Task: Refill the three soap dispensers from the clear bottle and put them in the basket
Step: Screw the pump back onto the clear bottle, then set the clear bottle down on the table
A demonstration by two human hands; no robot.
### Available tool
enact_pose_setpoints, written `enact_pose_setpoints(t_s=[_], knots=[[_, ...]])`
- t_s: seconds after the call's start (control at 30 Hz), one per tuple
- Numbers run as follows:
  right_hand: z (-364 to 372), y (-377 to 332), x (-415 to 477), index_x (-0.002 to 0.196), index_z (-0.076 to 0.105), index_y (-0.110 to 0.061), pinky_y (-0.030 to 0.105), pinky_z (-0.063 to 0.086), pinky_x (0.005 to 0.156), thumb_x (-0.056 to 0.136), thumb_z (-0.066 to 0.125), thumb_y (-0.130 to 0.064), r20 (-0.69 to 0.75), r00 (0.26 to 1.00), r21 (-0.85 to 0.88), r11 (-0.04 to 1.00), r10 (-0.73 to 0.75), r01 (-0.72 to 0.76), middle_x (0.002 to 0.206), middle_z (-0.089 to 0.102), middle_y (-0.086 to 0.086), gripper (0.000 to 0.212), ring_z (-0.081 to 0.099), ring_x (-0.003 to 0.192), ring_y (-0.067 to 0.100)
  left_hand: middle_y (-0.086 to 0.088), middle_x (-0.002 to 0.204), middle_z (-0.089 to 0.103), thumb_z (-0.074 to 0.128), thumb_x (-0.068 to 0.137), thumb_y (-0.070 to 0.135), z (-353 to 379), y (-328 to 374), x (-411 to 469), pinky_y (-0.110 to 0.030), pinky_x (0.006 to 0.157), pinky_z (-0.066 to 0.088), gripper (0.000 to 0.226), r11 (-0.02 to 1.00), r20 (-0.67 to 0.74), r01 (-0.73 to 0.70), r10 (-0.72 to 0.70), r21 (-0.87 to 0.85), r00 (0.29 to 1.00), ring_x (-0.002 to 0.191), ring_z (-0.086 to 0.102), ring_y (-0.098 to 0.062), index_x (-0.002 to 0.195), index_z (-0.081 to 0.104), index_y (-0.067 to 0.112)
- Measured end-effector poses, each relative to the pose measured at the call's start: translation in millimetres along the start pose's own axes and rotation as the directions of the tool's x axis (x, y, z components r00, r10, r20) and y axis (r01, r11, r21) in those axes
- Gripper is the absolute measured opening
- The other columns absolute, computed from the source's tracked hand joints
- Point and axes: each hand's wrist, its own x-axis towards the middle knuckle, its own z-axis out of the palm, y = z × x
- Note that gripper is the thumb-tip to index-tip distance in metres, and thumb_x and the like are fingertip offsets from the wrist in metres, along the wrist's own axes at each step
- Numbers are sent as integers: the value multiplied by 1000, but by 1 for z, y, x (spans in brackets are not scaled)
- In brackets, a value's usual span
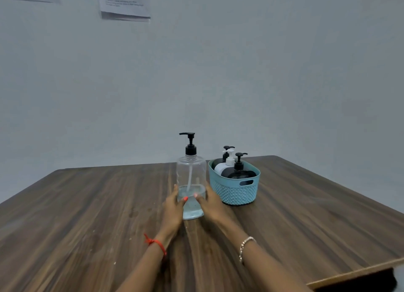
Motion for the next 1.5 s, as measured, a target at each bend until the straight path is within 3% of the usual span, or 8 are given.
enact_pose_setpoints(t_s=[0.23,0.53,0.87,0.97,1.07,1.23,1.37,1.5], knots=[[-5,2,-16,137,39,-22,41,41,104,81,61,-25,-78,997,115,993,-7,16,131,56,0,61,51,121,16,-20,115,64,60,82,-9,4,42,-21,-11,69,53,40,999,-99,-49,47,-22,994,94,63,-24,122,55,-6],[-85,-64,-1,138,39,-10,32,44,99,86,60,-7,-224,946,99,960,-233,260,129,55,2,56,52,117,19,-5,97,69,64,82,-1,21,140,-11,-38,81,55,28,949,-75,-295,288,-112,955,84,66,-11,99,63,21],[-181,-69,89,127,52,-8,24,52,86,84,62,-3,-334,864,-74,924,-378,376,111,66,7,45,61,97,14,-16,86,59,38,99,13,85,178,108,-43,90,45,22,899,191,-429,407,86,893,81,57,-20,105,55,0],[-198,-42,138,129,50,-11,31,52,88,84,63,-3,-351,855,-79,922,-381,379,104,65,2,48,60,95,12,-16,155,16,33,101,28,107,178,156,-40,113,28,51,917,385,-375,301,133,872,138,30,-27,143,26,2],[-209,-3,192,130,50,-13,38,53,88,84,65,-5,-389,851,-53,931,-353,362,104,64,0,50,59,95,12,1,158,6,25,99,44,130,169,212,-36,117,15,61,912,499,-350,205,216,842,144,14,-18,149,10,13],[-218,61,255,133,47,-11,24,47,91,85,63,-2,-375,874,-66,949,-309,308,107,60,-4,51,56,99,8,-20,151,19,12,94,56,165,142,286,-41,117,6,76,891,604,-271,-4,364,797,141,24,-27,137,18,-7],[-221,112,280,138,41,-11,16,42,87,86,60,0,-340,916,-44,977,-211,209,120,59,2,57,52,104,8,-8,137,47,13,95,53,192,107,327,-33,117,10,54,908,692,-192,-134,372,709,126,44,-12,99,53,18],[-216,156,304,142,35,-16,24,42,93,86,61,-1,-313,944,-56,994,-106,93,132,54,5,64,51,115,14,2,155,21,10,92,59,211,71,352,-36,116,3,71,888,732,-107,-295,447,614,140,27,-12,148,14,17]])
